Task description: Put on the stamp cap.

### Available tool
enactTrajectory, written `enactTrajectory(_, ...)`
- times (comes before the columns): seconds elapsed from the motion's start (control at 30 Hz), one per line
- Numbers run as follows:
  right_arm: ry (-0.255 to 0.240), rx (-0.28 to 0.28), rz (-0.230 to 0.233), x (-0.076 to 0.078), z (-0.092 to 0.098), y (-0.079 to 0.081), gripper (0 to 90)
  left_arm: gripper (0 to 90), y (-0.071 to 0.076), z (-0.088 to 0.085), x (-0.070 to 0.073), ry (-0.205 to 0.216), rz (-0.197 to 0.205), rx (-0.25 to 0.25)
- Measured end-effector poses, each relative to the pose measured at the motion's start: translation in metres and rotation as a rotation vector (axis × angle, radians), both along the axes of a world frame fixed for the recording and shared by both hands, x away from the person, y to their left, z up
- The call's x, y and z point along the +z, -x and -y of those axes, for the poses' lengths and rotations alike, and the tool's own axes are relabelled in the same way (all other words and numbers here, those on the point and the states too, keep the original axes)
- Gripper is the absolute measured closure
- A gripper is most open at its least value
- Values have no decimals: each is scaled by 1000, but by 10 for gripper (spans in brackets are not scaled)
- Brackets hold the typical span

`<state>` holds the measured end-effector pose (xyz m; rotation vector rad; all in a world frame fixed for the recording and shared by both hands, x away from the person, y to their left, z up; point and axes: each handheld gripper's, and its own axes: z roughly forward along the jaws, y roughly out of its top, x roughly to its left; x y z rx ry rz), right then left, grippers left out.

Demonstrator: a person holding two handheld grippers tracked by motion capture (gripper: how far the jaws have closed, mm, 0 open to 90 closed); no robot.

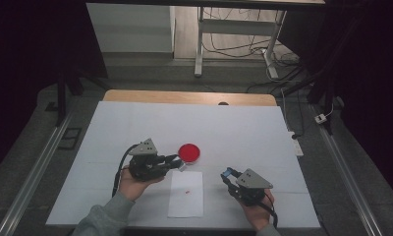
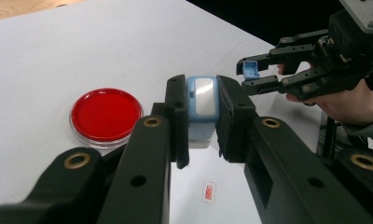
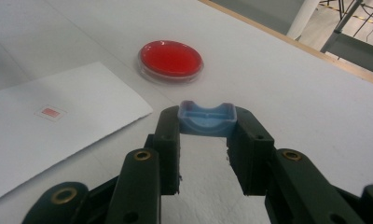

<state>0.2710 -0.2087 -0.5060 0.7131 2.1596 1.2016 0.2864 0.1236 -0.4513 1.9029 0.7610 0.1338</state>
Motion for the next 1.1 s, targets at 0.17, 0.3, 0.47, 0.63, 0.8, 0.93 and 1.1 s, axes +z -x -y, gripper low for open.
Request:
enactTrajectory(0.17, -5, 18, -3, 0, -9, -1, 652, 758, 0, 2, 0, 1, 2, -5)
enactTrajectory(0.3, -9, 34, -8, 0, -17, -2, 652, 758, -1, 4, -1, 0, 1, -6)
enactTrajectory(0.47, -11, 47, -10, -1, -24, -2, 652, 758, -1, 7, -1, 1, 0, -7)
enactTrajectory(0.63, -14, 62, -13, -1, -32, -2, 651, 758, -1, 12, -1, -4, 2, -17)
enactTrajectory(0.8, -13, 78, -10, -1, -40, -2, 651, 758, -1, 16, -1, -5, 5, -23)
enactTrajectory(0.93, -16, 90, -9, -1, -47, -3, 651, 758, -1, 19, -1, -5, 7, -28)
enactTrajectory(1.1, -7, 102, -11, -3, -55, -3, 651, 758, 0, 24, -1, -8, 8, -38)
